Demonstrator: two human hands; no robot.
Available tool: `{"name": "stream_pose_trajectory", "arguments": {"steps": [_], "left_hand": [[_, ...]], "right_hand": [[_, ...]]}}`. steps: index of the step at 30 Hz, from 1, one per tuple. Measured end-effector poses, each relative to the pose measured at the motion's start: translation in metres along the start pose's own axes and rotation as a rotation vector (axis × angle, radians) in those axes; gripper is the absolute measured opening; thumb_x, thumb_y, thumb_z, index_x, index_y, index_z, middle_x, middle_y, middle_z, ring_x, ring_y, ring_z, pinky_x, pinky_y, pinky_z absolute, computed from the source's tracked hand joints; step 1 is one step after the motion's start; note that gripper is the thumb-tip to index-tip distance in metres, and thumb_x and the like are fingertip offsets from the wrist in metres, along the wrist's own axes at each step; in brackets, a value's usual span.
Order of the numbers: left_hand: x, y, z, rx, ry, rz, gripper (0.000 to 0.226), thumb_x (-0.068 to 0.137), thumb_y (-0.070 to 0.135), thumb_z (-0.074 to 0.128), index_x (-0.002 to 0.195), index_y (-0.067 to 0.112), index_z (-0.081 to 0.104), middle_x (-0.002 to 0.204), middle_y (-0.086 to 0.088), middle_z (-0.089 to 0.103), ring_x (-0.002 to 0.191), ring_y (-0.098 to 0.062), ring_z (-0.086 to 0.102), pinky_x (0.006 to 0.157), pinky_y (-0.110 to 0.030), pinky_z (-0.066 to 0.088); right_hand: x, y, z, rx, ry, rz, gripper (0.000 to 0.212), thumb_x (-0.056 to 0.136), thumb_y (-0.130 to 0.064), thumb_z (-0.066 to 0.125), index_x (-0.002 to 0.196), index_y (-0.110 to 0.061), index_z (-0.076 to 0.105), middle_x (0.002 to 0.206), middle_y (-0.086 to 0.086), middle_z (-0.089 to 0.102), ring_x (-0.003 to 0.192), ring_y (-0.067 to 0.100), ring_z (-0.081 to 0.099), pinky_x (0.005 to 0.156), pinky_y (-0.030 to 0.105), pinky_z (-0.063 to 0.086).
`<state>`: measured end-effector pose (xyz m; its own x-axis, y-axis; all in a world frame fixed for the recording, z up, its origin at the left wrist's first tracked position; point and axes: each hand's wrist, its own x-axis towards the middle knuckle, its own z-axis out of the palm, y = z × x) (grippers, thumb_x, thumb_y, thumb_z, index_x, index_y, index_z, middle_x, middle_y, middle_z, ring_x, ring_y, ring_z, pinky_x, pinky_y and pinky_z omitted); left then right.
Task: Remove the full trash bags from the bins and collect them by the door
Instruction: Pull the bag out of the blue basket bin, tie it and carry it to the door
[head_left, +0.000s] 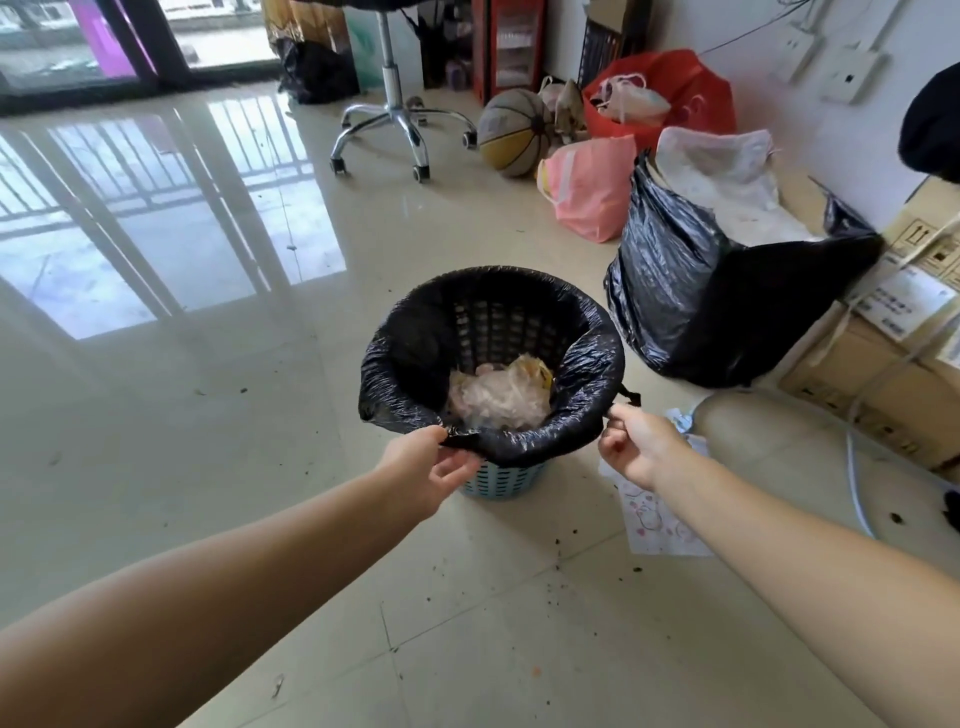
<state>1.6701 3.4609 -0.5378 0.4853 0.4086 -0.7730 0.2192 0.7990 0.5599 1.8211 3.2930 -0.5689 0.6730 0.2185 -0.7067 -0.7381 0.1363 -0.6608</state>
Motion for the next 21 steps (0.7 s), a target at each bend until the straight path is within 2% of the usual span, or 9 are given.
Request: {"name": "stream_pose_trajectory", "arguments": {"steps": [2, 4, 7, 10, 15, 17, 18, 20, 21], "left_hand": [[0.007, 0.009, -0.005, 0.044, 0.052, 0.027, 0.011, 0.094, 0.005, 0.047, 0.084, 0.001, 0.050, 0.080, -0.013, 0.056, 0.072, -0.020, 0.059, 0.070, -0.037, 0.050], [0.015, 0.018, -0.008, 0.067, 0.127, 0.080, 0.011, 0.092, 0.010, 0.052, 0.082, 0.007, 0.051, 0.079, -0.008, 0.058, 0.069, -0.016, 0.058, 0.064, -0.032, 0.050], [0.023, 0.035, -0.014, 0.037, 0.193, 0.142, 0.003, 0.091, 0.015, 0.054, 0.092, 0.012, 0.054, 0.077, -0.002, 0.058, 0.068, -0.011, 0.057, 0.063, -0.027, 0.048], [0.029, 0.052, -0.022, -0.012, 0.208, 0.184, 0.010, 0.092, 0.012, 0.052, 0.101, 0.014, 0.051, 0.076, 0.001, 0.056, 0.066, -0.009, 0.055, 0.071, -0.026, 0.045], [0.025, 0.067, -0.023, -0.107, 0.186, 0.307, 0.012, 0.088, 0.007, 0.054, 0.099, 0.012, 0.053, 0.080, -0.002, 0.059, 0.069, -0.013, 0.059, 0.059, -0.027, 0.049], [0.023, 0.065, -0.018, -0.044, 0.169, 0.358, 0.007, 0.088, 0.008, 0.054, 0.091, 0.014, 0.052, 0.083, -0.003, 0.059, 0.071, -0.016, 0.059, 0.059, -0.029, 0.052], [0.022, 0.062, -0.015, -0.004, 0.158, 0.373, 0.008, 0.089, 0.009, 0.054, 0.087, 0.016, 0.050, 0.084, -0.003, 0.059, 0.072, -0.016, 0.059, 0.059, -0.029, 0.053], [0.020, 0.057, -0.010, 0.048, 0.134, 0.374, 0.007, 0.089, 0.011, 0.056, 0.088, 0.016, 0.051, 0.085, -0.003, 0.060, 0.072, -0.016, 0.060, 0.054, -0.028, 0.053], [0.018, 0.056, -0.009, 0.048, 0.118, 0.364, 0.006, 0.089, 0.013, 0.057, 0.092, 0.015, 0.052, 0.086, -0.003, 0.061, 0.072, -0.016, 0.061, 0.050, -0.026, 0.053]], "right_hand": [[0.002, -0.007, -0.005, -0.061, -0.021, -0.012, 0.033, 0.093, -0.006, 0.045, 0.062, -0.014, 0.042, 0.032, -0.008, 0.033, 0.025, 0.003, 0.027, 0.030, 0.010, 0.030], [0.003, -0.010, -0.005, -0.185, 0.027, -0.081, 0.028, 0.091, -0.007, 0.044, 0.065, -0.015, 0.046, 0.039, -0.006, 0.038, 0.034, 0.006, 0.037, 0.036, 0.015, 0.039], [-0.001, -0.019, -0.006, -0.243, 0.117, -0.183, 0.019, 0.084, -0.006, 0.041, 0.069, -0.013, 0.049, 0.059, 0.000, 0.049, 0.055, 0.015, 0.055, 0.049, 0.026, 0.047], [-0.003, -0.031, -0.009, -0.163, 0.120, -0.189, 0.016, 0.077, -0.005, 0.034, 0.068, -0.013, 0.045, 0.066, 0.005, 0.057, 0.059, 0.022, 0.061, 0.053, 0.031, 0.051], [0.001, -0.037, -0.001, -0.132, 0.143, -0.183, 0.022, 0.079, -0.002, 0.027, 0.065, -0.015, 0.039, 0.056, 0.003, 0.043, 0.042, 0.017, 0.050, 0.042, 0.027, 0.051], [0.003, -0.035, 0.002, -0.189, 0.111, -0.138, 0.022, 0.088, -0.008, 0.033, 0.071, -0.013, 0.047, 0.066, 0.006, 0.054, 0.053, 0.019, 0.056, 0.042, 0.027, 0.051], [0.004, -0.035, 0.004, -0.232, 0.066, -0.117, 0.020, 0.092, -0.017, 0.040, 0.079, -0.012, 0.054, 0.074, 0.007, 0.062, 0.063, 0.021, 0.062, 0.048, 0.029, 0.054], [0.004, -0.038, 0.002, -0.381, -0.038, -0.079, 0.028, 0.092, -0.037, 0.053, 0.096, -0.011, 0.063, 0.090, 0.008, 0.069, 0.081, 0.026, 0.067, 0.070, 0.038, 0.057], [0.004, -0.040, -0.001, -0.493, -0.084, -0.059, 0.033, 0.090, -0.037, 0.057, 0.102, -0.008, 0.063, 0.094, 0.011, 0.070, 0.086, 0.028, 0.067, 0.082, 0.044, 0.055]]}}
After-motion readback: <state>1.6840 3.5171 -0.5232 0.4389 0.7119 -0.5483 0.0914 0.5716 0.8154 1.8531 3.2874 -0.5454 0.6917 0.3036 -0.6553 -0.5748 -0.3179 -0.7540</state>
